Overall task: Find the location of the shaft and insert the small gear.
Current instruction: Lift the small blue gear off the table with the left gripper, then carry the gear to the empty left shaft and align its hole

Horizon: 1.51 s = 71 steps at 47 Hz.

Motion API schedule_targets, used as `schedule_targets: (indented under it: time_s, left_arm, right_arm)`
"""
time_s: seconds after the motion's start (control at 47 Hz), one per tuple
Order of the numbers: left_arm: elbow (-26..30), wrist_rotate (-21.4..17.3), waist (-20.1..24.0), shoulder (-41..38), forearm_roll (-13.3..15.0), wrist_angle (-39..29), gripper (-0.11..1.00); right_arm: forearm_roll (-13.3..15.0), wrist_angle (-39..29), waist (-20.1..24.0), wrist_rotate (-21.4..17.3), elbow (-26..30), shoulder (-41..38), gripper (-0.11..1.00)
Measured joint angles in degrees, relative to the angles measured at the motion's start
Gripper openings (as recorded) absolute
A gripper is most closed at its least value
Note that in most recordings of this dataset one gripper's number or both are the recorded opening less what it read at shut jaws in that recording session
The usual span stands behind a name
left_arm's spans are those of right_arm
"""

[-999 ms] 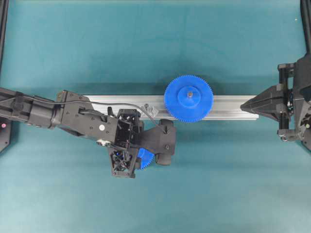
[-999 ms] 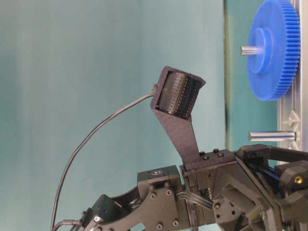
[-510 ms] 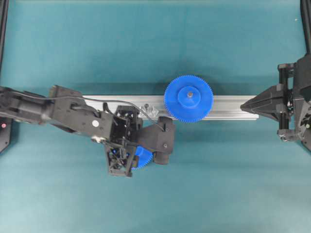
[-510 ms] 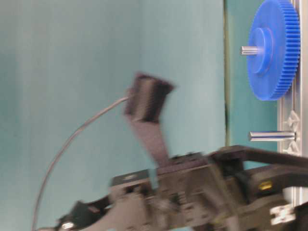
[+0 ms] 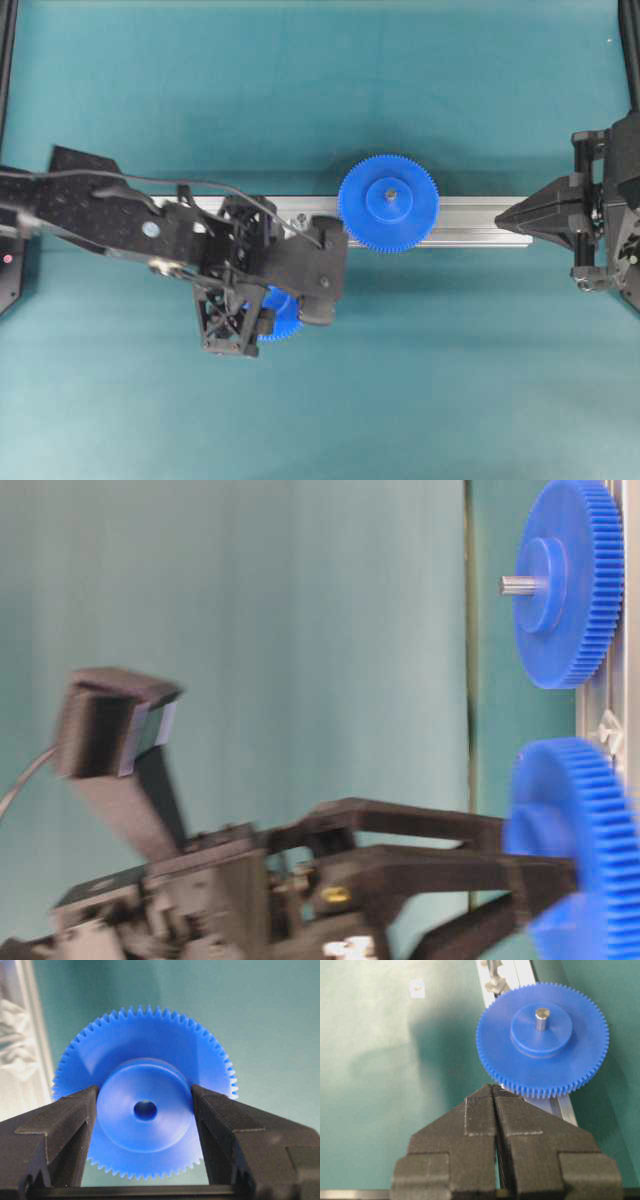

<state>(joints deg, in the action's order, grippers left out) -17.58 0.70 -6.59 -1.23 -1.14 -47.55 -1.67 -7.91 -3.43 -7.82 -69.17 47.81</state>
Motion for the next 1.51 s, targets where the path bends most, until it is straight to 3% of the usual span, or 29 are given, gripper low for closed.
schedule_targets:
  time_s: [0.361, 0.744, 1.509]
  left_arm:
    - [1.14, -0.53, 1.85, 3.25, 0.09, -3.08, 0.64]
    - [5.27, -6.50, 3.69, 3.08, 0.00, -6.24, 0.64]
    - [12.30, -12.83, 7.91, -4.22, 0.00, -9.84, 0.64]
  right_arm:
    - [0.00, 0.26, 0.00, 0.00, 0.00, 0.00, -0.02]
    - [0.00, 0.26, 0.00, 0.00, 0.00, 0.00, -0.02]
    - [0.00, 0.26, 0.00, 0.00, 0.00, 0.00, -0.02]
